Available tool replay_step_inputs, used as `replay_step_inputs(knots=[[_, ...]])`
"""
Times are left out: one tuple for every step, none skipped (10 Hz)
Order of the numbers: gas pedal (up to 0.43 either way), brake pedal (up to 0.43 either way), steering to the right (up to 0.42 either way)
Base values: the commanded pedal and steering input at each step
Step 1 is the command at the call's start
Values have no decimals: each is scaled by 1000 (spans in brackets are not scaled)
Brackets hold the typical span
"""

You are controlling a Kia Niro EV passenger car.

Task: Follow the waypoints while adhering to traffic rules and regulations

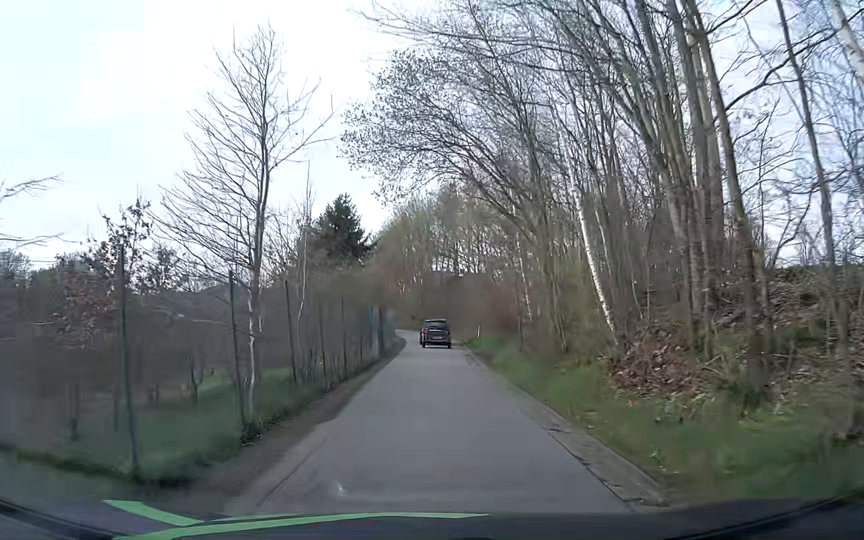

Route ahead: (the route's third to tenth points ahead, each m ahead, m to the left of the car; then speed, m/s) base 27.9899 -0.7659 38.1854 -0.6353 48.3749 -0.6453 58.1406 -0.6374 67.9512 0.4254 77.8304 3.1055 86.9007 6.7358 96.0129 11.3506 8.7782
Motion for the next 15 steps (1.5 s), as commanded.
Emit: replay_step_inputs(knots=[[370,0,6],[339,0,6],[339,0,5],[339,0,4],[331,0,4],[311,0,4],[299,0,4],[299,0,4],[287,0,4],[268,0,4],[260,0,4],[260,0,4],[260,0,4],[248,0,3],[248,0,3]])
